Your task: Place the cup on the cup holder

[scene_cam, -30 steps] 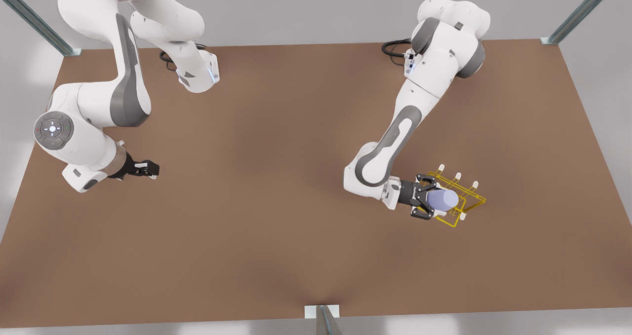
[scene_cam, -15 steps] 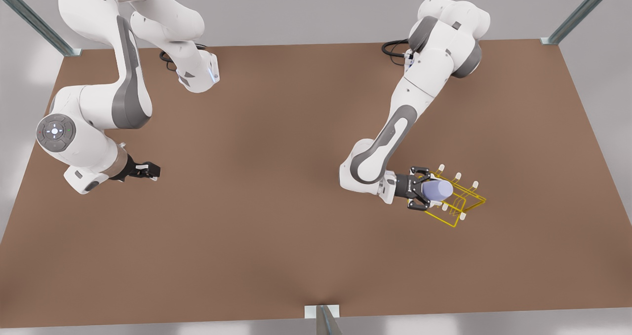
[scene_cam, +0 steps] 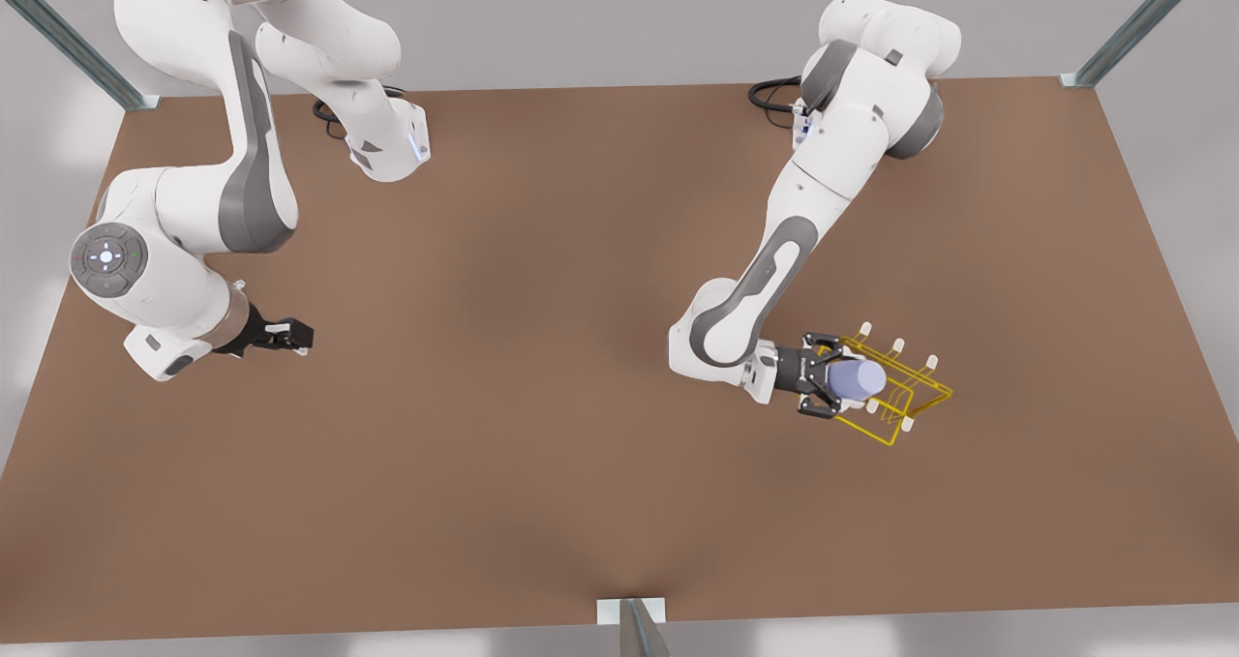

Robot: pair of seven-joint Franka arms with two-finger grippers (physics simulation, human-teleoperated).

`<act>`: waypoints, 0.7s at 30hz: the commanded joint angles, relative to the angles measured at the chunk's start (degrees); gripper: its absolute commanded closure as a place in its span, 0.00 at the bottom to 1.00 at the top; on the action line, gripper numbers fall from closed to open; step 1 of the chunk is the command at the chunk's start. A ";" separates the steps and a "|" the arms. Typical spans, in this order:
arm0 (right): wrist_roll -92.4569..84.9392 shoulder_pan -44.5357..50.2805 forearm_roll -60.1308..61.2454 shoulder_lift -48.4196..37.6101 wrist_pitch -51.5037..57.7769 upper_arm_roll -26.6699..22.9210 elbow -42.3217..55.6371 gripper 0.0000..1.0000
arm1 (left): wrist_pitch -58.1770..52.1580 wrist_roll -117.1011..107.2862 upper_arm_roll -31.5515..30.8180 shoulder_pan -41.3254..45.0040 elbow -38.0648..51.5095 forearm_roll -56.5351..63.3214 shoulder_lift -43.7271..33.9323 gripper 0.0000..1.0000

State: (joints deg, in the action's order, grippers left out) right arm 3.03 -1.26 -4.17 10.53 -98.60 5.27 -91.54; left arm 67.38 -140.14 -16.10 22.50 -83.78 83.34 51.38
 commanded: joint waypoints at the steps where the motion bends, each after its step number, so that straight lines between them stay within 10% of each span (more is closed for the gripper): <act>1: -0.04 0.11 0.04 0.01 -0.02 0.01 0.05 0.00 | 0.30 -2.33 0.02 0.00 0.02 0.07 -0.05 0.00; 10: 0.05 0.20 0.04 0.10 -0.11 0.01 -0.04 0.00 | -2.16 -1.45 -4.73 1.32 -1.47 -5.91 -3.39 0.00; 15: 0.31 0.38 0.04 0.10 -0.11 0.01 -0.04 0.00 | -7.43 12.24 -28.71 -4.30 5.11 -22.78 -15.52 0.00; 17: 0.31 0.38 -0.05 0.10 -0.11 0.01 -0.04 0.00 | -2.86 26.03 -52.51 -23.70 10.48 -25.51 -15.26 0.00; 21: 0.40 0.47 -0.05 0.10 -0.11 0.01 -0.04 0.00 | -0.05 69.46 -62.48 -46.84 13.91 -38.43 -15.08 0.00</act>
State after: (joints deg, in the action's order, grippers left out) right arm 3.17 -0.84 -4.20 10.71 -98.72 5.27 -91.61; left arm 64.71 -125.56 -76.90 -20.86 -70.32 52.68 36.34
